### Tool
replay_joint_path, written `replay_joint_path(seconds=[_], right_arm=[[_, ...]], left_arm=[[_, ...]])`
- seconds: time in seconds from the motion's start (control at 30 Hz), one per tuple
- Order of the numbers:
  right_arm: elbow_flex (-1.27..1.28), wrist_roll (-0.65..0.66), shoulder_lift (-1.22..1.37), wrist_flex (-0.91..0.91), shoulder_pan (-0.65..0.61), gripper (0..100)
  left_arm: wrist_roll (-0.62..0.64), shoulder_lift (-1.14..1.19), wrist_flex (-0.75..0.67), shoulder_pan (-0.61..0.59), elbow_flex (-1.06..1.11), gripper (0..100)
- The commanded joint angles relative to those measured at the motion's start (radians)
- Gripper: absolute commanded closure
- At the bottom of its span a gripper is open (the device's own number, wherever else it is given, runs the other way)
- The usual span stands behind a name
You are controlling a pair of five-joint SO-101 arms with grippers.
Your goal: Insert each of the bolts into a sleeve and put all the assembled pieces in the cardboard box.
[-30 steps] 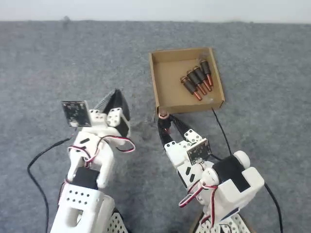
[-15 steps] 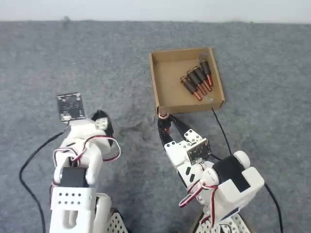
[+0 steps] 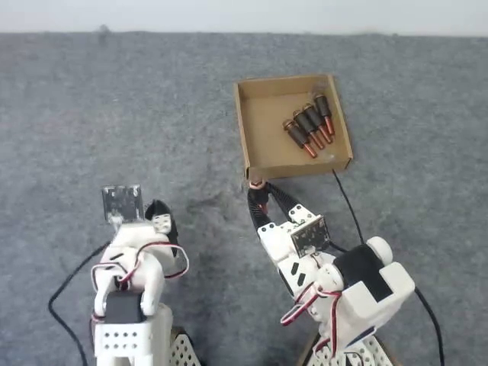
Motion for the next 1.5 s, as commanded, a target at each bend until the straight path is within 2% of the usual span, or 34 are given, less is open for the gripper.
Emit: replay_joint_path(seconds=[0.0, 0.17, 0.23, 0.4, 0.8, 1.3, 1.47], right_arm=[[-0.012, -0.008, -0.018, 0.002, 0.041, 99.3], [-0.035, -0.003, -0.019, -0.022, 0.094, 99.3], [-0.054, -0.002, -0.019, -0.051, 0.120, 99.3], [-0.118, -0.002, -0.019, -0.064, 0.188, 99.3], [-0.396, 0.000, -0.019, -0.054, 0.334, 99.3], [-0.872, 0.000, -0.018, 0.679, 0.367, 99.3], [-1.030, 0.000, -0.010, 0.980, 0.367, 99.3]], left_arm=[[-0.006, 0.008, -0.031, -0.114, 0.001, 99], [-0.006, 0.012, -0.029, -0.187, -0.001, 99], [-0.012, 0.011, -0.006, -0.189, -0.001, 99], [-0.129, 0.009, 0.037, -0.187, -0.001, 99], [-0.137, 0.009, 0.041, -0.187, -0.001, 99], [-0.137, 0.009, 0.037, -0.187, -0.001, 99], [-0.138, 0.009, 0.035, -0.187, -0.001, 99]])
